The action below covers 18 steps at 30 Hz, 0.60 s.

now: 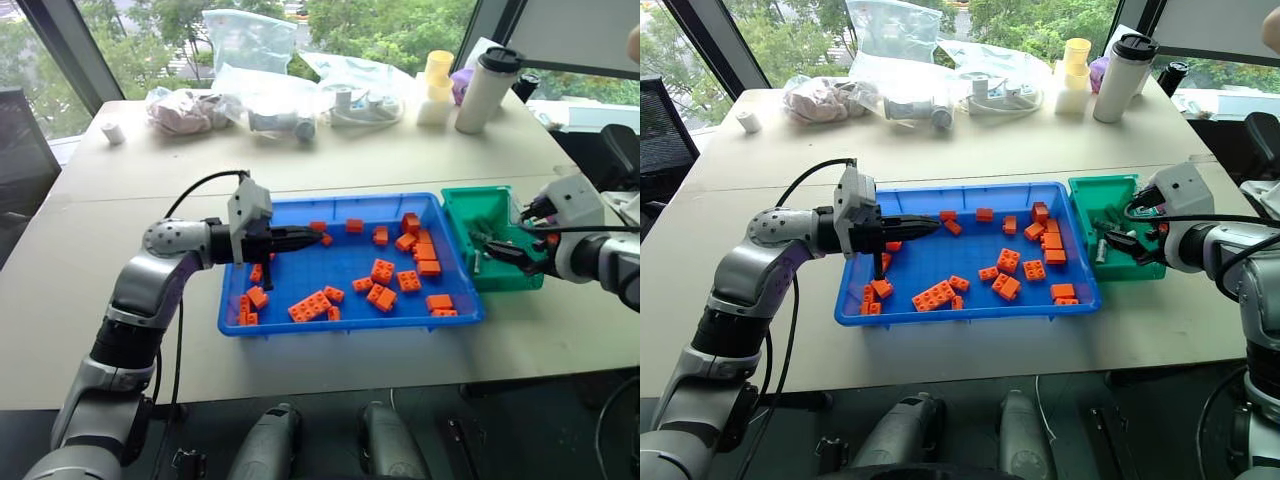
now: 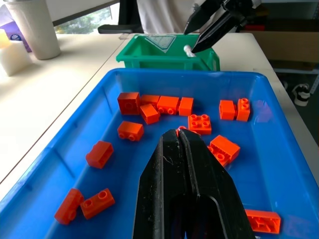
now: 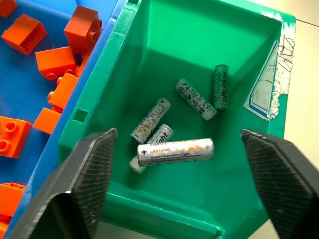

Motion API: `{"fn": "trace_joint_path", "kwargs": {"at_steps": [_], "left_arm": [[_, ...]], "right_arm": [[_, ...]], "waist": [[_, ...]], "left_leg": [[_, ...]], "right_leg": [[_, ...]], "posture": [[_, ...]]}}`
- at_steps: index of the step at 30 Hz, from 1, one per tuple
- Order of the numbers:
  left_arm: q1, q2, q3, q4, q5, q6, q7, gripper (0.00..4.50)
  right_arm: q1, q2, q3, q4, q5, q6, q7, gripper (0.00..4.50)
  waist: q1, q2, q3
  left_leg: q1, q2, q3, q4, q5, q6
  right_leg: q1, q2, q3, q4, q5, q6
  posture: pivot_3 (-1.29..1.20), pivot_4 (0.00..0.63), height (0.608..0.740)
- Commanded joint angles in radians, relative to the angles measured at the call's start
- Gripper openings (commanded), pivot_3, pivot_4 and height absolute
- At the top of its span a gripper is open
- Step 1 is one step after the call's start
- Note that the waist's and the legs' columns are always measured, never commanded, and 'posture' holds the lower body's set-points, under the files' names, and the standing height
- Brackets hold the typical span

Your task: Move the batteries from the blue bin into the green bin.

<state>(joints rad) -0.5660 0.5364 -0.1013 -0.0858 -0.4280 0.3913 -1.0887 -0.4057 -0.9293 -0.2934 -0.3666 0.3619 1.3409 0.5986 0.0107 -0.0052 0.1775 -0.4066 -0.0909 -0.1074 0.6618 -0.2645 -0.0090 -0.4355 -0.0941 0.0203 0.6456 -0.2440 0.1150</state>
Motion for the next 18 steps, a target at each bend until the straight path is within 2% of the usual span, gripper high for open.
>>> {"fn": "trace_joint_path", "kwargs": {"at_steps": [1, 4, 10, 14, 18], "left_arm": [[-0.021, 0.009, 0.024, -0.031, -0.029, 0.013, -0.006, 0.0], [-0.023, 0.018, 0.03, -0.036, -0.033, 0.021, -0.012, 0.0], [-0.04, 0.06, 0.047, -0.041, -0.053, 0.038, -0.035, 0.0], [-0.039, 0.092, 0.053, -0.059, -0.073, 0.056, -0.054, 0.0], [-0.037, 0.113, 0.06, -0.062, -0.086, 0.07, -0.069, 0.0]], "right_arm": [[-0.03, -0.035, -0.035, -0.024, 0.012, -0.019, -0.002, 4.46], [-0.037, -0.08, -0.027, -0.052, 0.028, -0.052, 0.032, 4.46], [0.027, -0.226, -0.097, -0.197, 0.159, -0.193, 0.279, 4.46], [0.06, -0.258, -0.143, -0.234, 0.23, -0.22, 0.354, 4.46], [0.08, -0.261, -0.156, -0.265, 0.267, -0.229, 0.369, 4.46]], "waist": [[0.001, 0.0, 0.0], [0.002, 0.0, 0.0], [0.0, 0.0, 0.001], [0.001, 0.0, 0.001], [0.001, 0.0, 0.001]], "left_leg": [[0.0, 0.0, 0.0, 0.0, 0.0, 0.0], [0.0, 0.0, 0.0, 0.0, 0.0, 0.0], [0.0, 0.0, -0.001, 0.0, 0.0, 0.0], [0.0, 0.0, -0.001, 0.0, 0.0, 0.0], [0.0, 0.0, -0.001, 0.0, 0.0, 0.0]], "right_leg": [[0.0, 0.0, 0.0, 0.0, 0.0, 0.0], [0.0, 0.0, 0.0, 0.0, 0.0, 0.0], [0.0, 0.001, -0.001, -0.001, 0.0, 0.0], [0.002, 0.0, -0.002, -0.001, 0.0, 0.0], [0.002, 0.0, -0.002, -0.001, 0.0, 0.0]], "posture": [[0.0, 0.15, 0.74], [0.0, 0.15, 0.74], [0.0, 0.15, 0.74], [0.0, 0.15, 0.74], [0.0, 0.15, 0.74]]}}
